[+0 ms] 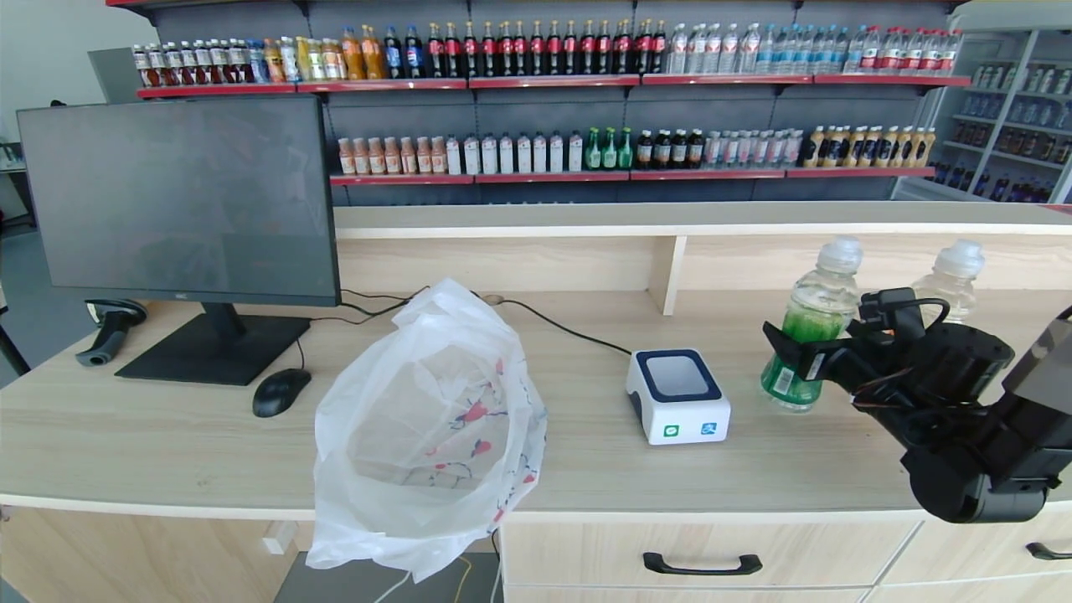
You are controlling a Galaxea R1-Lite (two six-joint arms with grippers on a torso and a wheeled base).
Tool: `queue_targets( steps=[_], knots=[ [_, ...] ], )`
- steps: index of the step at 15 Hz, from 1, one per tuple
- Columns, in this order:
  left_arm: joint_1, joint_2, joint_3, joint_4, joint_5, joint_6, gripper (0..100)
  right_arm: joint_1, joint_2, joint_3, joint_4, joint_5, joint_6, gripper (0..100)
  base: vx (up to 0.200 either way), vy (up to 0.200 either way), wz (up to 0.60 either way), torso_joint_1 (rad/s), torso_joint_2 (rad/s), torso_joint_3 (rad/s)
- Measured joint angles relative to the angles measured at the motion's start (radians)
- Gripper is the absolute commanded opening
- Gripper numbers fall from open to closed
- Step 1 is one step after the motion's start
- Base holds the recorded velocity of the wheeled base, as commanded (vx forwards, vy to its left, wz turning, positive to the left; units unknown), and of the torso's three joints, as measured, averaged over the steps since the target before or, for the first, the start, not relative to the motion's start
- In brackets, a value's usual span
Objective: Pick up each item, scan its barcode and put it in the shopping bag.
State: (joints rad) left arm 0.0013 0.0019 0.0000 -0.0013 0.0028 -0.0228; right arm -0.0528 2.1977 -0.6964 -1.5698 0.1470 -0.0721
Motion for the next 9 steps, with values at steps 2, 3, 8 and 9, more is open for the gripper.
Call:
queue_targets(
  steps=[2, 3, 8, 9],
  knots=[
    [0.000, 0.000, 0.000, 0.000, 0.000, 0.000, 100, 0.000, 0.004, 0.000, 0.000, -0.001, -0.004, 100, 0.000, 0.000, 0.00, 0.000, 0.00, 0.000],
    [0.000, 0.000, 0.000, 0.000, 0.000, 0.000, 100, 0.000, 0.006, -0.002, 0.000, -0.001, -0.004, 0, 0.000, 0.000, 0.00, 0.000, 0.00, 0.000],
    [0.000, 0.000, 0.000, 0.000, 0.000, 0.000, 100, -0.002, 0.010, -0.013, 0.001, -0.003, 0.000, 0, 0.000, 0.000, 0.00, 0.000, 0.00, 0.000],
    [0.000, 0.000, 0.000, 0.000, 0.000, 0.000, 100, -0.001, 0.010, -0.013, 0.001, -0.002, 0.001, 0, 0.000, 0.000, 0.00, 0.000, 0.00, 0.000]
  ],
)
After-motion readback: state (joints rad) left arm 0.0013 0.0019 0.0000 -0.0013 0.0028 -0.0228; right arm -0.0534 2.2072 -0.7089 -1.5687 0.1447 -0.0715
